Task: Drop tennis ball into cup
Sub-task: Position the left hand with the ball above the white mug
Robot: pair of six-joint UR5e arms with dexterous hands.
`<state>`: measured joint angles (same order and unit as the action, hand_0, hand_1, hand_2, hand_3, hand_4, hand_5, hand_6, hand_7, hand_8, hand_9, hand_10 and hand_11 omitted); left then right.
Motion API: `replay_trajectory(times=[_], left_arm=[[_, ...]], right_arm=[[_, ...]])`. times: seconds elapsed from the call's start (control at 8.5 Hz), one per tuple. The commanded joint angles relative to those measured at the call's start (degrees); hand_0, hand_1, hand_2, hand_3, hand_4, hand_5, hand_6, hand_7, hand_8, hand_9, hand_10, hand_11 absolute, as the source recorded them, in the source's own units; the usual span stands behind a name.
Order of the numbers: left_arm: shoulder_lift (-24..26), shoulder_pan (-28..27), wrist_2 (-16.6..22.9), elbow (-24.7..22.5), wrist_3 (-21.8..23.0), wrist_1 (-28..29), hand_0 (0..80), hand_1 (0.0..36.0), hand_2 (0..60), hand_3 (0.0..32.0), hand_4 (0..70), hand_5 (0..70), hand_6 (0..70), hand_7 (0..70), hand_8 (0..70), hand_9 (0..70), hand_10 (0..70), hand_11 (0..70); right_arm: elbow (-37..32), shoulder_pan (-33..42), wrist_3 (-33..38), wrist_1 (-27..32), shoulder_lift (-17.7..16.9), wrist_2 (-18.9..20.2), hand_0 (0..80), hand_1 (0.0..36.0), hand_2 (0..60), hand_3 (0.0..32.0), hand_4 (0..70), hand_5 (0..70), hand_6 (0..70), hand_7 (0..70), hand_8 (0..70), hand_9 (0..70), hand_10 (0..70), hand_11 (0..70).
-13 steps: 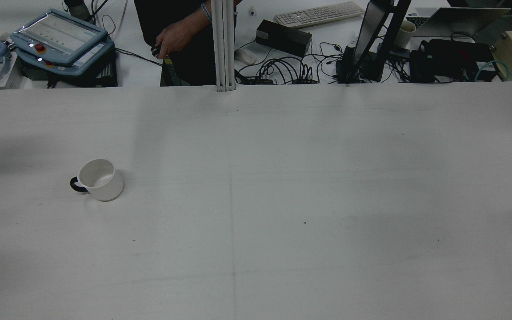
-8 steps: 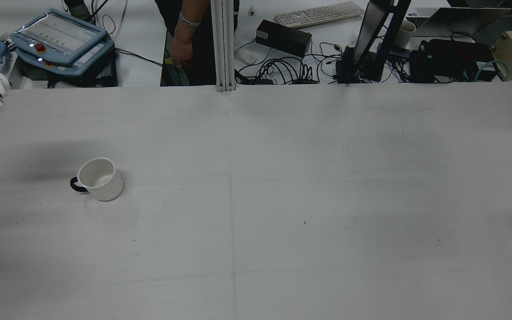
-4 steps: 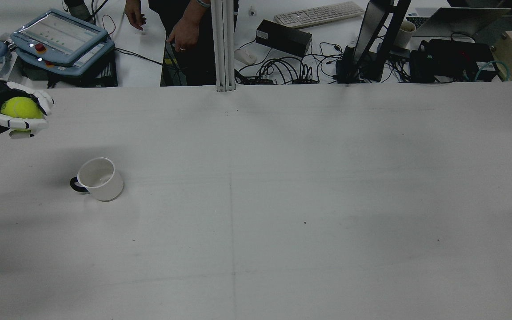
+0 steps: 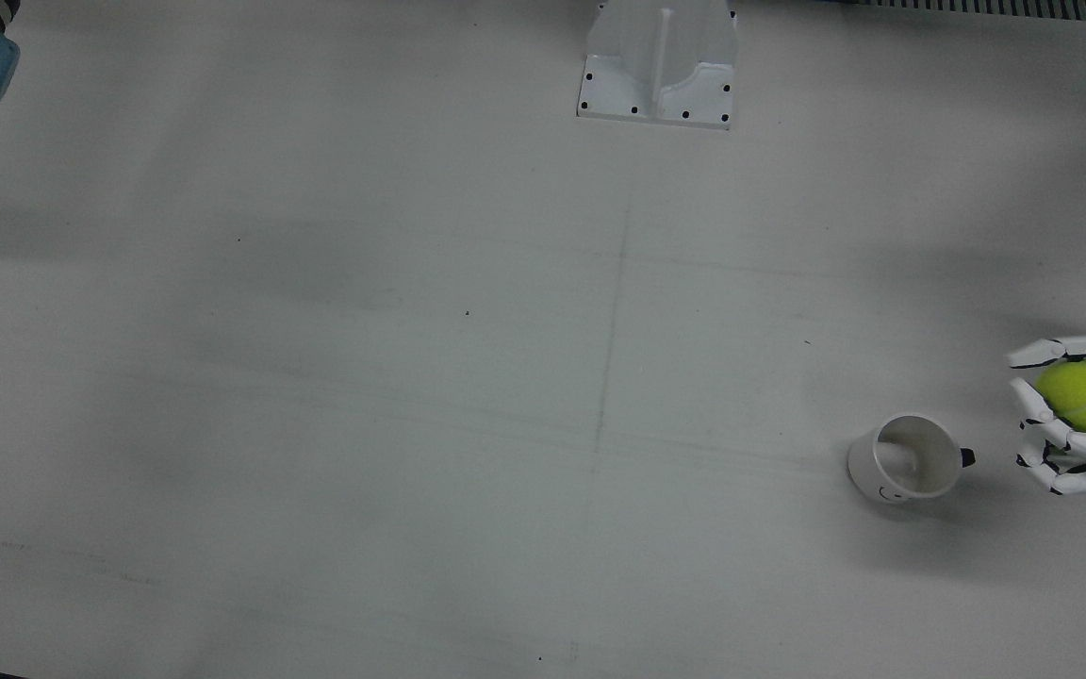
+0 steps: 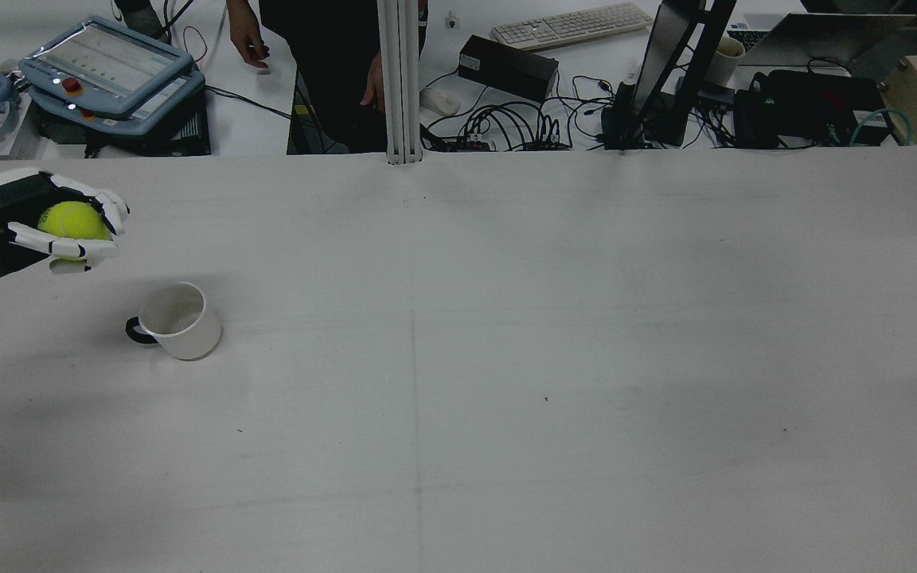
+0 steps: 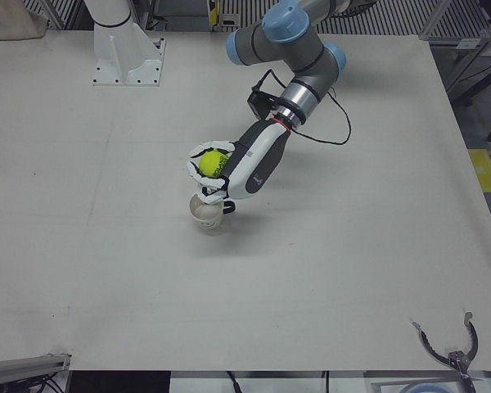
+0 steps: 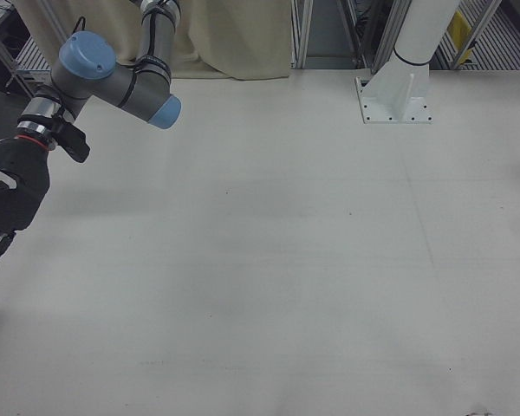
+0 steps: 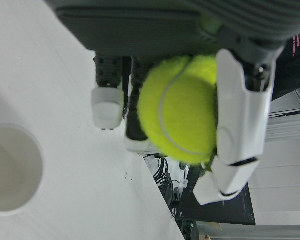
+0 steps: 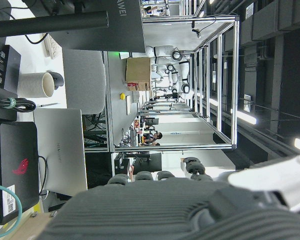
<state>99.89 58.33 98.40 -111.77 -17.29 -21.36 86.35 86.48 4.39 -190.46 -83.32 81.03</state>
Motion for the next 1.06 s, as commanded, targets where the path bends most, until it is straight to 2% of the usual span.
replay_trajectory(times=[0.0,0.47,0.59,0.71,0.82,0.94], left_arm=[[-0.05,-2.42,-0.05,-0.12,-0.02,0.0,57.7,36.0,60.0,0.0,70.0,24.6,35.7,70.0,70.0,70.0,70.0,70.0],[0.56,-2.52,-0.13,1.19,-0.02,-0.35,60.3,36.0,60.0,0.0,70.0,24.2,34.9,70.0,69.6,70.0,70.0,70.0],[0.48,-2.52,-0.05,1.2,-0.02,-0.35,62.6,36.0,60.0,0.0,70.0,23.9,34.3,70.0,66.7,70.0,70.0,70.0],[0.48,-2.52,-0.05,1.11,0.07,-0.35,69.6,36.0,60.0,0.0,67.4,22.7,30.9,70.0,59.7,70.0,70.0,70.0],[0.48,-2.52,0.04,1.02,0.07,-0.35,79.7,36.0,60.0,0.0,53.7,19.4,21.9,53.4,42.2,61.6,49.1,70.0],[0.39,-2.52,0.13,1.2,0.15,1.48,80.0,36.0,50.9,0.0,28.9,14.1,9.6,18.0,13.2,20.4,14.9,25.6]], right_arm=[[-0.04,0.0,0.0,0.0,0.0,0.0,0.0,0.0,0.0,0.0,0.0,0.0,0.0,0.0,0.0,0.0,0.0,0.0],[-0.04,0.0,0.0,0.0,0.0,0.0,0.0,0.0,0.0,0.0,0.0,0.0,0.0,0.0,0.0,0.0,0.0,0.0],[-0.04,0.0,0.0,0.0,0.0,0.0,0.0,0.0,0.0,0.0,0.0,0.0,0.0,0.0,0.0,0.0,0.0,0.0],[-0.04,0.0,0.0,0.0,0.0,0.0,0.0,0.0,0.0,0.0,0.0,0.0,0.0,0.0,0.0,0.0,0.0,0.0],[-0.04,0.0,-0.09,0.0,0.0,0.0,0.0,0.0,0.0,0.0,0.0,0.0,0.0,0.0,0.0,0.0,0.0,0.0],[-0.04,0.0,0.0,0.0,0.0,0.0,0.0,0.0,0.0,0.0,0.0,0.0,0.0,0.0,0.0,0.0,0.0,0.0]])
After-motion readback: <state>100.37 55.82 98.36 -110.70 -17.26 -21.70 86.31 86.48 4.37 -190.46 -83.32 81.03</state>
